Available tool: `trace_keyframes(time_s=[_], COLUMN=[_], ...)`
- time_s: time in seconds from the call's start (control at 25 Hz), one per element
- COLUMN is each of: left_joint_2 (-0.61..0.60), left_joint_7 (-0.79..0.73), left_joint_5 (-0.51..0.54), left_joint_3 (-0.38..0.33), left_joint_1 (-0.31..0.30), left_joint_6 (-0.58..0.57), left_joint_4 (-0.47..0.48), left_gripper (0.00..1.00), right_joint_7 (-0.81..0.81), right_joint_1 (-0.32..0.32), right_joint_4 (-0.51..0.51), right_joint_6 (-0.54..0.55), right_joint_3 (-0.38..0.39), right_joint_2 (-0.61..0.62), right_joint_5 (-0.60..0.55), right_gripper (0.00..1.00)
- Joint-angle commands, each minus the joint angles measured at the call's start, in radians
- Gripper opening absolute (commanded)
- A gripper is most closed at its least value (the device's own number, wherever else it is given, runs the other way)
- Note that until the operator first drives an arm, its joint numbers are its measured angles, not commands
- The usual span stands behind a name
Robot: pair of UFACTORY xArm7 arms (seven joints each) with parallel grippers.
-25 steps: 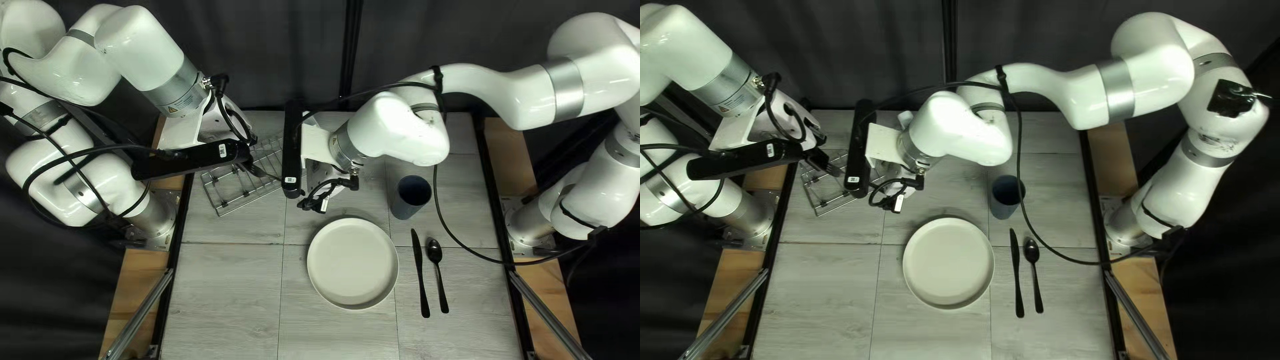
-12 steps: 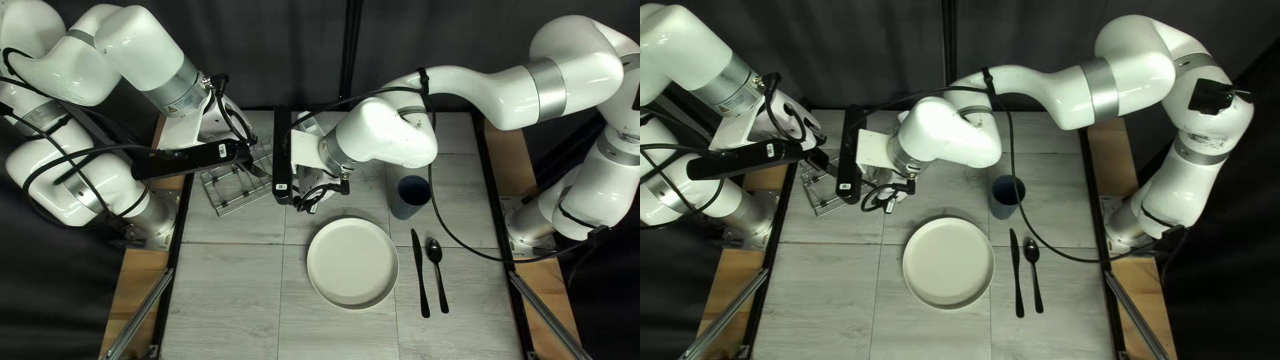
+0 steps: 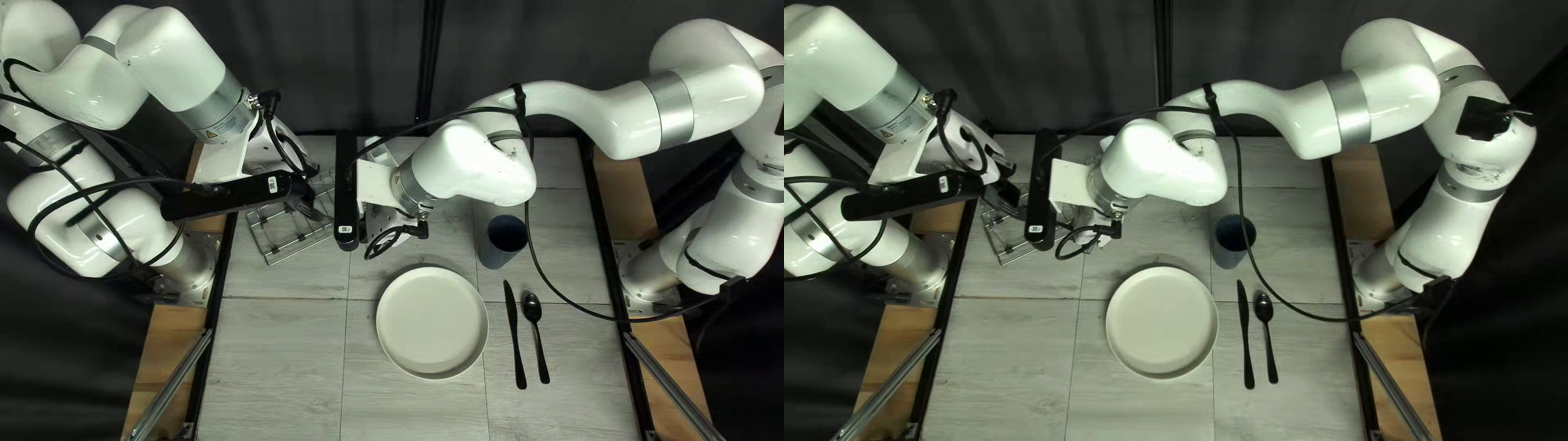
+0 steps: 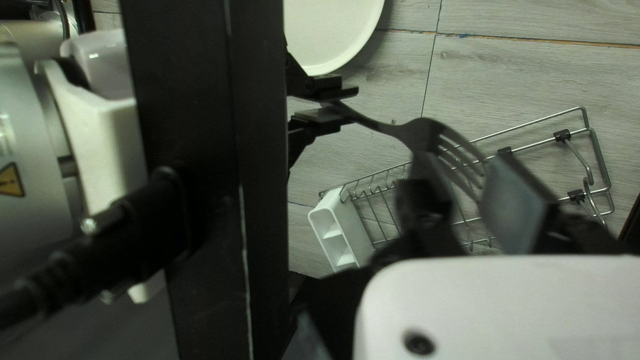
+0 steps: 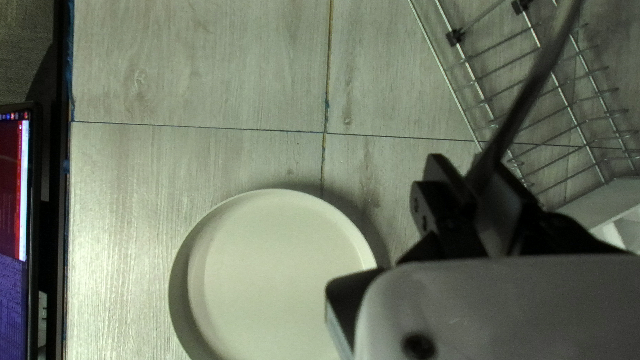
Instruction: Pick up and place plate onto table. Place down one fork to the left of the plate. Place spoon and knife to the right of the plate. Place cup above the knife and spoon
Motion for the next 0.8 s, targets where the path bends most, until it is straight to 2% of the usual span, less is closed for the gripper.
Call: trace_keyframes(time_s=[0.04, 0.32, 0.44, 0.6, 0.8], left_joint_2=[0.0, 0.0, 0.0, 0.0, 0.0], left_joint_7=[0.0, 0.0, 0.0, 0.0, 0.0], left_joint_5=[0.0, 0.0, 0.0, 0.0, 0.0], left_joint_3=[0.0, 0.0, 0.0, 0.0, 0.0], left_joint_1=[0.0, 0.0, 0.0, 0.0, 0.0], left_joint_6=[0.0, 0.0, 0.0, 0.0, 0.0], left_joint_4=[0.0, 0.0, 0.0, 0.0, 0.0], left_gripper=[1.0, 1.0, 1.0, 1.0, 1.0], right_joint_7=[-0.02, 0.097, 0.239, 0.393, 0.393], right_joint_1=[-0.032, -0.031, -0.019, -0.001, -0.001], right_joint_4=[-0.083, -0.38, -0.5, -0.537, -0.537], right_joint_6=[0.051, 0.109, 0.183, 0.315, 0.315], right_joint_3=[0.012, -0.001, 0.018, 0.051, 0.051], right_joint_2=[-0.1, -0.416, -0.548, -0.627, -0.627], right_joint_5=[0.075, 0.218, 0.26, 0.321, 0.321], right_gripper=[0.0, 0.0, 0.0, 0.0, 0.0])
